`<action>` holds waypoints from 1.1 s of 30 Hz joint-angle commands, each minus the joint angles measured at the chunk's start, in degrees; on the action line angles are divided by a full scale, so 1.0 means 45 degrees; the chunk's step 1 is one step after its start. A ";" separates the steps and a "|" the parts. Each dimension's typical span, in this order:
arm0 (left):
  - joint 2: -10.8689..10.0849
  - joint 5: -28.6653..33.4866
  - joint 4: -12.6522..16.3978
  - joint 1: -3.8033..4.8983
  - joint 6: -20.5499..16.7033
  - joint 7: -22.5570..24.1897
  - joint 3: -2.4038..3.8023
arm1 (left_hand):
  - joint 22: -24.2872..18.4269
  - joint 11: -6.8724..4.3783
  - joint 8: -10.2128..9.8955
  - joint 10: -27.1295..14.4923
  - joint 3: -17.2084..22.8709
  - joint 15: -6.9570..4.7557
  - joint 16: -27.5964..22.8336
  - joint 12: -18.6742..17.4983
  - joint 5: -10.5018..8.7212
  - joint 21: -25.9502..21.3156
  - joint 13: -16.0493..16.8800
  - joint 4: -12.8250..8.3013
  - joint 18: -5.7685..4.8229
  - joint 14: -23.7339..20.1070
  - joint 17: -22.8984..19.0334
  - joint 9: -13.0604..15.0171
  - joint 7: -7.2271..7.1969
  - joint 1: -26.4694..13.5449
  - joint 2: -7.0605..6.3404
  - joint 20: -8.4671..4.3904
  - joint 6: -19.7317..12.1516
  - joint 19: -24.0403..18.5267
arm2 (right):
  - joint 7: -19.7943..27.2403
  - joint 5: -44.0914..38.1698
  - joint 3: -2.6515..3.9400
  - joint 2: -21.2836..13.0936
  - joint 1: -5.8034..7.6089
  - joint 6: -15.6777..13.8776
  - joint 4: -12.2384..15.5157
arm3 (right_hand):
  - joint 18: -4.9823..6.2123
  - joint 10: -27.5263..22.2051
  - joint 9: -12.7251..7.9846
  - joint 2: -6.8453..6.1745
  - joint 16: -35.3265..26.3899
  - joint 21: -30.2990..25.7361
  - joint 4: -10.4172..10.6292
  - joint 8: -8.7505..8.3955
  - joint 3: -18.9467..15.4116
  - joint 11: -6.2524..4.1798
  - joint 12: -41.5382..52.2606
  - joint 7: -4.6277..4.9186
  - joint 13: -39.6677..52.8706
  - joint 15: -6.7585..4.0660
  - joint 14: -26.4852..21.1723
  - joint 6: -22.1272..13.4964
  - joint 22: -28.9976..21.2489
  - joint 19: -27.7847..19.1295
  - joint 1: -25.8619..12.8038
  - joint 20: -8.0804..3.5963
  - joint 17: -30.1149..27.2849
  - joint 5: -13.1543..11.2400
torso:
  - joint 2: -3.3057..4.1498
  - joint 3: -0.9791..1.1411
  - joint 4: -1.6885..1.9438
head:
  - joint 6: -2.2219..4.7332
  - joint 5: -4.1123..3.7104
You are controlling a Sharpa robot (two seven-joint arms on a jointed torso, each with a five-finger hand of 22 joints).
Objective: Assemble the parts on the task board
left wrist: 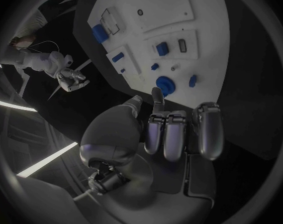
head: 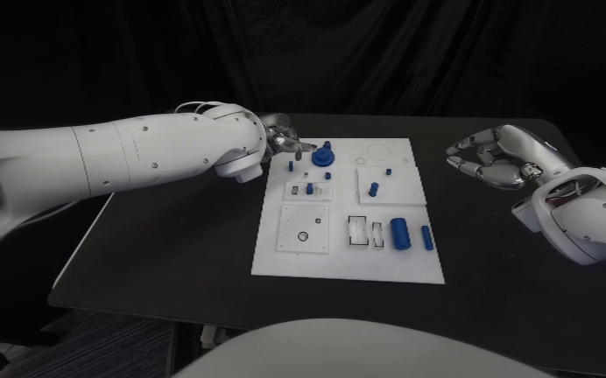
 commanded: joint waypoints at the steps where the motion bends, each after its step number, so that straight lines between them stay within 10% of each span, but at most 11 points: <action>1: -0.0037 0.0000 -0.0117 0.0361 0.0706 0.0083 0.0007 | 0.0838 -0.0085 0.0087 0.1298 -0.0109 -0.0055 0.0044 0.0045 0.0043 0.0071 0.3353 0.0041 -0.0253 0.1321 0.3355 0.0095 -0.0041 0.0190 0.0007 0.0003 -0.0041 0.0095 | -0.0284 -0.0017 0.0009 0.0047 -0.0034 0.0089 0.0021 | 0.0197 0.0012 -0.0021 -0.0028 -0.0069 -0.0064 0.0025 -0.0078 0.0064 -0.0025 -0.0058 -0.0011 0.1714 0.0022 0.0899 0.0087 0.2442 0.0472 0.0081 0.0012 0.1312 0.0064 | -0.0001 0.0002 0.0011 | 0.0002 0.0026; 17: 0.1212 -0.0330 -0.2772 0.0662 0.3562 -0.1225 -0.0025 | 0.0585 -0.0055 0.0034 0.1298 -0.0128 -0.0038 0.0044 0.0045 -0.0059 -0.0162 0.3353 0.0129 -0.0173 0.1321 0.3355 0.0330 0.0000 0.0460 0.0199 0.0011 -0.0303 -0.0134 | -0.0144 0.0082 0.0009 0.0120 -0.0040 0.0119 0.0101 | 0.0197 0.0021 -0.0028 0.0017 -0.0062 -0.0065 0.0029 -0.0075 0.0113 -0.0033 -0.0053 -0.0022 0.1723 0.0021 0.0902 0.0110 0.2444 0.0474 0.0095 0.0013 0.1324 0.0088 | 0.0089 0.0011 -0.0059 | 0.0002 0.0261; 33: 0.2192 -0.0372 -0.4431 0.0018 0.3825 -0.0851 -0.0026 | 0.0414 -0.0025 -0.0102 0.1298 -0.0160 -0.0014 0.0044 0.0045 -0.0040 -0.0320 0.3353 0.0183 -0.0122 0.1321 0.3355 0.0310 0.0036 0.0510 0.0238 0.0029 -0.0387 -0.0285 | -0.0057 0.0123 0.0009 0.0018 -0.0064 0.0136 0.0194 | 0.0198 0.0016 -0.0030 0.0029 -0.0070 -0.0069 0.0025 -0.0075 0.0129 -0.0034 -0.0057 -0.0025 0.1716 0.0019 0.0900 0.0115 0.2442 0.0472 0.0104 0.0012 0.1312 0.0099 | 0.0103 -0.0029 -0.0034 | 0.0002 0.0273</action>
